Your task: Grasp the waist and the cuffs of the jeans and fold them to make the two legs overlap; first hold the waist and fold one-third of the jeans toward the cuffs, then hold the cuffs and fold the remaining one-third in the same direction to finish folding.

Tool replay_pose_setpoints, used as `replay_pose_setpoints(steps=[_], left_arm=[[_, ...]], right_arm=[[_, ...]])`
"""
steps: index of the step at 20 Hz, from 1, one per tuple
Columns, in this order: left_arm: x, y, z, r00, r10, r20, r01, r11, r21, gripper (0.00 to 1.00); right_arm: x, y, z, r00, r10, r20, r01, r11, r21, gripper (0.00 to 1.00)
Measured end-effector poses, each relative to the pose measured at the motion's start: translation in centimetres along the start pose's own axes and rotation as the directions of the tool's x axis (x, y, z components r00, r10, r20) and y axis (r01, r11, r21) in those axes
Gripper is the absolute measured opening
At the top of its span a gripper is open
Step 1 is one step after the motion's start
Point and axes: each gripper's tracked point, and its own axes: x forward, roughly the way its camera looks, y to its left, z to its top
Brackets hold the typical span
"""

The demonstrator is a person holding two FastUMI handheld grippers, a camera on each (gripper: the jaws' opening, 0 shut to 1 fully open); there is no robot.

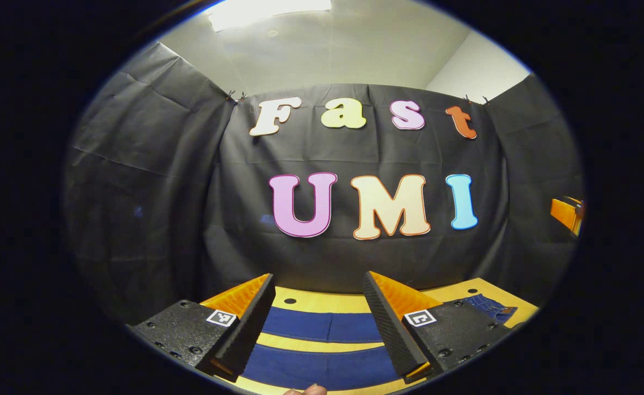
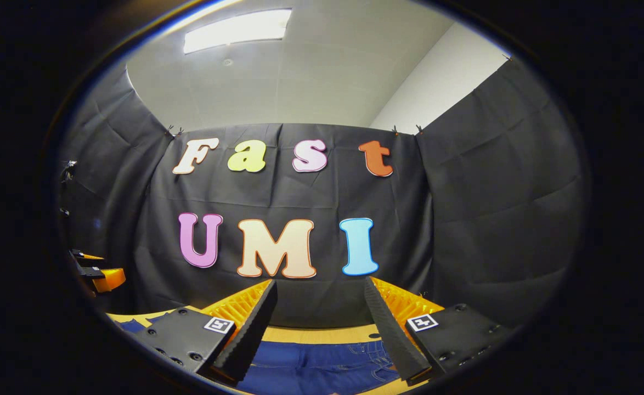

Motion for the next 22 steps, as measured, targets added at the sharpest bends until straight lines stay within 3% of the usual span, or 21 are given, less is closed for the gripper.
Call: replay_pose_setpoints(steps=[6, 8, 9, 10, 12, 17, 22], left_arm=[[-0.8, -1.7, -2.6, 0.999, -0.022, -0.044, 0.028, 0.991, 0.128, 0.95], [-1.7, -1.8, -4.6, 0.995, -0.033, -0.09, 0.05, 0.979, 0.196, 0.99], [-2.4, -1.7, -5.5, 0.994, -0.03, -0.109, 0.054, 0.973, 0.223, 0.95], [-2.8, -1.4, -6.3, 0.991, -0.03, -0.132, 0.062, 0.968, 0.243, 1.0], [-3.6, -0.8, -9.0, 0.978, -0.028, -0.209, 0.091, 0.951, 0.297, 0.95], [-5.1, 2.0, -16.3, 0.915, -0.045, -0.4, 0.246, 0.849, 0.467, 0.95], [-6.7, 5.5, -23.5, 0.8, -0.037, -0.598, 0.454, 0.69, 0.563, 0.95]], right_arm=[[1.1, -1.7, -1.6, 0.998, 0.065, -0.02, -0.066, 0.997, -0.032, 0.98], [1.3, -2.3, -2.2, 0.995, 0.101, -0.026, -0.101, 0.995, -0.017, 0.98], [1.5, -2.6, -2.6, 0.993, 0.117, -0.029, -0.118, 0.993, -0.01, 0.98], [1.7, -3.0, -2.8, 0.992, 0.123, -0.029, -0.124, 0.992, -0.01, 1.0], [2.1, -3.9, -3.4, 0.992, 0.124, -0.039, -0.124, 0.992, -0.007, 0.99], [3.7, -3.7, -5.2, 0.991, 0.123, -0.052, -0.124, 0.992, -0.01, 0.98], [4.5, -3.0, -7.2, 0.991, 0.105, -0.085, -0.109, 0.993, -0.034, 0.98]])
